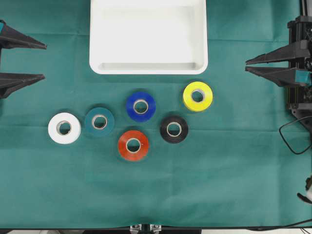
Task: Put the tape alternately from left to right into the white case.
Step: 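Move both grippers inward from the sides toward the tape rolls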
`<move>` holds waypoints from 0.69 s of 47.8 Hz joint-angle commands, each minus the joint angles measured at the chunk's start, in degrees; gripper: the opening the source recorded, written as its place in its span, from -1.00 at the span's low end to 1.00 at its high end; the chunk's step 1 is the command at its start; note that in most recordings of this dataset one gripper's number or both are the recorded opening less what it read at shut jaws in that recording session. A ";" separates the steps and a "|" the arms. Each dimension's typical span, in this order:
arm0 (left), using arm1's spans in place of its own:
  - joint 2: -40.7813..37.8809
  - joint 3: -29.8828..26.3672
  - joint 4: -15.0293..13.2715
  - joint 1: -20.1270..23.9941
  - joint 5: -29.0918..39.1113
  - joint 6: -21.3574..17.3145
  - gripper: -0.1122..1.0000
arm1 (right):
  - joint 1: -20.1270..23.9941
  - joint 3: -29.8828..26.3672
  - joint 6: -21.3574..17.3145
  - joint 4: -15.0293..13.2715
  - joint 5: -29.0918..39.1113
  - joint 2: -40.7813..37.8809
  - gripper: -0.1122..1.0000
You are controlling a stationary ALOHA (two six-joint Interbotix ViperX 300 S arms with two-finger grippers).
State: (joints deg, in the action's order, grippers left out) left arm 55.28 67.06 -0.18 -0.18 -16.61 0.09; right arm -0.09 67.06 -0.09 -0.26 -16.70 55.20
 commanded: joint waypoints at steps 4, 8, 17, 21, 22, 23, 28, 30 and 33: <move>1.14 1.14 -1.23 0.00 0.70 0.26 -0.48 | -0.44 0.44 0.18 0.00 -0.44 0.00 -0.49; 2.11 1.58 -1.23 -0.09 1.14 0.35 -0.77 | -0.53 0.97 0.18 0.00 -0.62 0.26 -0.74; 3.43 1.93 -1.23 -0.62 1.58 0.35 -0.99 | -0.53 1.23 0.18 -0.09 -0.70 0.44 -0.80; 3.25 1.93 -1.23 -0.70 2.37 0.35 -0.99 | -0.53 1.23 0.18 -0.09 -0.35 0.44 -0.80; 3.16 1.93 -1.23 -0.70 2.64 0.44 -0.99 | -0.53 1.23 0.26 -0.09 -0.35 0.35 -0.80; 3.08 2.02 -1.23 -0.70 2.81 0.44 -0.99 | -0.53 1.23 0.26 -0.09 -0.35 0.35 -0.80; 2.37 2.02 -1.32 -0.79 3.87 0.79 -0.99 | -0.53 1.41 0.18 -0.09 -0.35 0.09 -0.80; 2.02 2.02 -1.32 -0.88 4.04 0.97 -0.99 | -0.53 1.41 0.18 -0.09 -0.35 -0.35 -0.80; 1.49 2.02 -1.32 -0.88 4.31 1.14 -0.99 | -0.53 1.41 0.09 -0.09 -0.35 -0.97 -0.80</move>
State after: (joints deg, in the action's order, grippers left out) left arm 57.83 69.79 -1.32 -0.79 -12.39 1.23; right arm -0.53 68.99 0.09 -0.26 -16.70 55.28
